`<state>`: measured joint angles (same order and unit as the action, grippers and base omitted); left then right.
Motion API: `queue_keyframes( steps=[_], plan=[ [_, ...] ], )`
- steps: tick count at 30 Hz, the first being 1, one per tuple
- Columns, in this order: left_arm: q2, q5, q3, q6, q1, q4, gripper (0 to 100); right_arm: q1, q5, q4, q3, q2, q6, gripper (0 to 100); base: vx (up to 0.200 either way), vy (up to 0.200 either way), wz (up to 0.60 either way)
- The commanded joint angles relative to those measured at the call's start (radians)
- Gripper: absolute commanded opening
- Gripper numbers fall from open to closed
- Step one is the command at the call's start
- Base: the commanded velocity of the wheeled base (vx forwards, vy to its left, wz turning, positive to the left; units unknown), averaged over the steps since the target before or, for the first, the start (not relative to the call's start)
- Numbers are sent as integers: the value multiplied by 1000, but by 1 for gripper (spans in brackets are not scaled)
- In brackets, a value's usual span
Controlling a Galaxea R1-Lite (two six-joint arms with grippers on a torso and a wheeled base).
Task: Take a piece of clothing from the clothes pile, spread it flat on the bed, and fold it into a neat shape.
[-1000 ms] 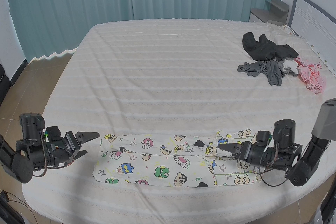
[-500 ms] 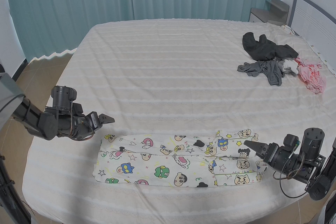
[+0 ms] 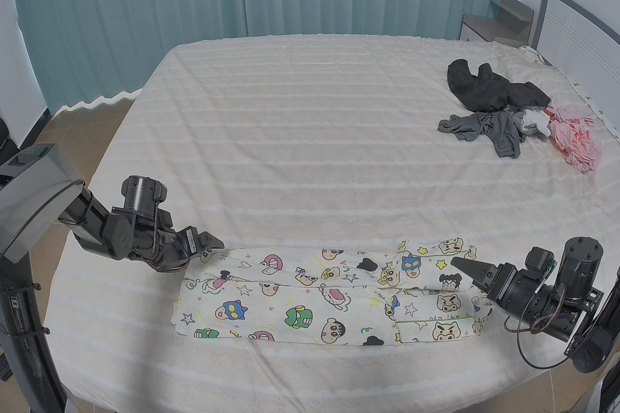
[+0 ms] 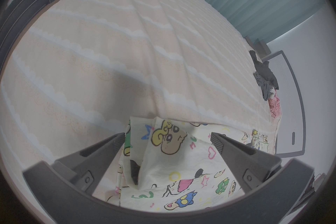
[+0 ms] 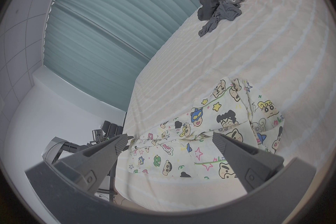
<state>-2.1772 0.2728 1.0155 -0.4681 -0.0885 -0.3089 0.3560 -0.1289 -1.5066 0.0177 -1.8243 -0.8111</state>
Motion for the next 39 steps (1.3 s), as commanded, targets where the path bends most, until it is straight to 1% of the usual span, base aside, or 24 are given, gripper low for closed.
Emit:
queue_keyframes(
  steps=[1, 2, 5, 6, 9, 12, 19, 25, 34, 35, 39],
  plan=[
    [7, -1, -26, 0, 0, -1, 100, 0, 0, 2, -18, -1, -3, 100, 0, 0, 0],
    [11, -1, -34, 2, 0, 1, 0, 0, 0, 2, -18, -1, -3, 100, 0, 0, 0],
    [19, -1, -45, 5, 0, 1, 0, 1, 0, 2, -18, 0, -5, 100, 0, 0, 0],
    [24, -6, -57, 28, 3, 4, 0, 6, 0, 3, -18, 0, -5, 100, 0, 0, 0],
    [27, -10, -77, 45, 3, 4, 0, 12, 0, 3, -18, -1, -7, 100, 0, 0, 0],
    [37, -10, -87, 45, 4, 5, 0, 12, 0, 3, -18, -1, -7, 100, 0, 0, 0],
    [73, -20, -133, 52, 29, 7, 0, 11, 0, 5, -18, -3, -7, 100, 0, 0, 0],
    [83, -26, -187, 94, 46, 5, 0, 12, 0, 5, -18, -3, -7, 100, 0, 0, 0],
    [74, -24, -180, 95, 38, -4, 0, 12, 0, 6, -18, -1, -7, 100, 0, 0, 0],
    [76, -24, -176, 94, 38, -4, 100, 12, 0, 6, -18, -1, -7, 100, 0, 0, 0],
    [80, -26, -158, 88, 42, -7, 100, 12, 2, 6, -18, -1, -7, 100, 0, 0, 0]
  ],
)
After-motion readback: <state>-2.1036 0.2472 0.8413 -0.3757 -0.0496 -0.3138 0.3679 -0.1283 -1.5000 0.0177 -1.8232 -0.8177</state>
